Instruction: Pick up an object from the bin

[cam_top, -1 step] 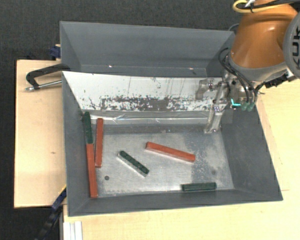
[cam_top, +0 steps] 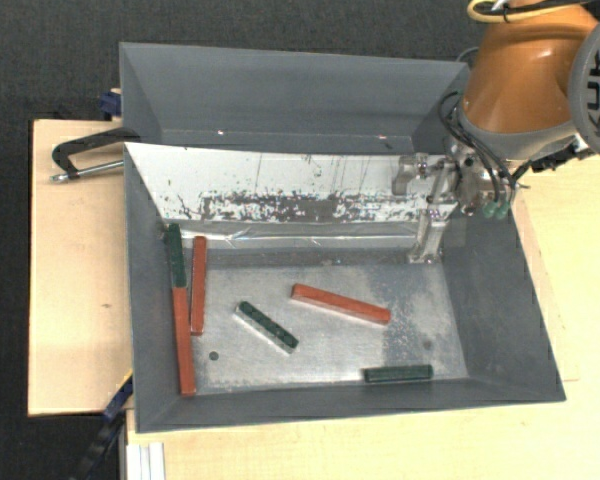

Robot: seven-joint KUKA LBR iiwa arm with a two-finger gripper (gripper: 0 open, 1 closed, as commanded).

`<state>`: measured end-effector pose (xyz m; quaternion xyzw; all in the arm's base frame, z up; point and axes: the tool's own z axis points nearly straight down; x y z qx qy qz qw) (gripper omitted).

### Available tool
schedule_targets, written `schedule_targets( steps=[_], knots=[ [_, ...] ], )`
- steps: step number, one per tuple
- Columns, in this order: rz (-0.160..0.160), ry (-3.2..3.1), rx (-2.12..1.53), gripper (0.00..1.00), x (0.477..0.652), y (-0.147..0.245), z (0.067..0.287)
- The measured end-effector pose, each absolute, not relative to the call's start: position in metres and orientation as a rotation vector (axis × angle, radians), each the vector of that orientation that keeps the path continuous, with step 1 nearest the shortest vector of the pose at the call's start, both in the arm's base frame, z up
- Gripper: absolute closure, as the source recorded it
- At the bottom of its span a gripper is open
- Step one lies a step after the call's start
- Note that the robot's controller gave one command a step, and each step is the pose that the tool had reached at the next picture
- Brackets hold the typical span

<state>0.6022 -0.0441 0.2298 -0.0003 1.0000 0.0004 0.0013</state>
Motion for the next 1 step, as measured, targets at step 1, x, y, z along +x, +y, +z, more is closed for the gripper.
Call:
schedule_targets(
  steps=[1],
  knots=[
    [0.000, 3.135, -0.002, 0.00, 0.5792, -0.0315, 0.1677]
  ],
)
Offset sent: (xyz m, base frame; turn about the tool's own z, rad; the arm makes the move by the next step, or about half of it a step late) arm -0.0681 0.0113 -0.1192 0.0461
